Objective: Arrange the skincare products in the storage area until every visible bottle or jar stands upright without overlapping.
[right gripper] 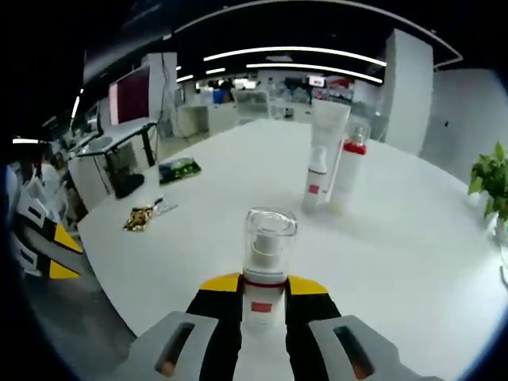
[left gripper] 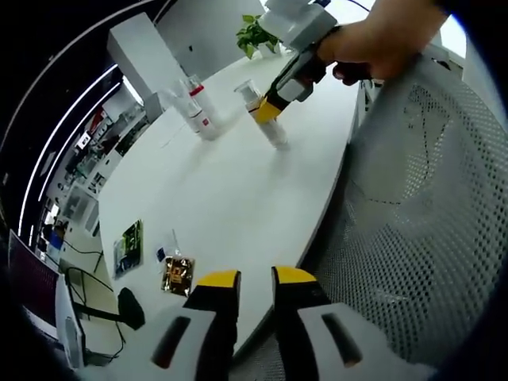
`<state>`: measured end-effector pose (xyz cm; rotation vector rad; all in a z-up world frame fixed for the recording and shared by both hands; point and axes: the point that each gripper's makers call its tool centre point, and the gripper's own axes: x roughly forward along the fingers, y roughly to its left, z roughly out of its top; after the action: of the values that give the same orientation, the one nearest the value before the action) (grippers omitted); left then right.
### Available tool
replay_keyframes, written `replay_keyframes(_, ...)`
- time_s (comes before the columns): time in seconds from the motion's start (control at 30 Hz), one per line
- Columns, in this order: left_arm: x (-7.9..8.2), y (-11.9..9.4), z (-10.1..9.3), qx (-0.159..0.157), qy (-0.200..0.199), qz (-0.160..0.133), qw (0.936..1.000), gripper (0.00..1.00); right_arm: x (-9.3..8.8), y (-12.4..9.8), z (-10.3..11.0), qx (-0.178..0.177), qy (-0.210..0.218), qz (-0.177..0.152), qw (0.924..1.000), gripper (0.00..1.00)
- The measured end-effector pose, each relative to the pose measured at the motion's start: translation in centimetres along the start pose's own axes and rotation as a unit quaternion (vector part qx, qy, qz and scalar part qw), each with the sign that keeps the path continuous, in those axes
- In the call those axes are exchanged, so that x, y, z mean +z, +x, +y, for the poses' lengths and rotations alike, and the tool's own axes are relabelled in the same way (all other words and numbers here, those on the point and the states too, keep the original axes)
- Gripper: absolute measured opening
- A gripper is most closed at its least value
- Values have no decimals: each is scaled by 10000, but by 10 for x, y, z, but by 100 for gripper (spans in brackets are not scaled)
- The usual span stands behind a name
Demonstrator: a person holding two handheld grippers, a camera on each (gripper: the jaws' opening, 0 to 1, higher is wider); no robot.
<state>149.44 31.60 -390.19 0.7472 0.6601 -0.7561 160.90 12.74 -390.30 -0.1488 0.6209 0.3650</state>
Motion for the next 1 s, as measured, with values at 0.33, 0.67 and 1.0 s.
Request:
replay_keyframes(0.33,-3,1,0,-7,-16,72,10000,11,1,1,2,45,44,-22,10000,14)
replay_keyframes(0.67,-9,2,2,44,-109,251,9996,10,11,3,18,396,42,-247,9989,14)
replay_keyframes(1.0,-15,5,-7,-164,-92,461,9988,3,27,-1,24,707,613,-667,9934,14)
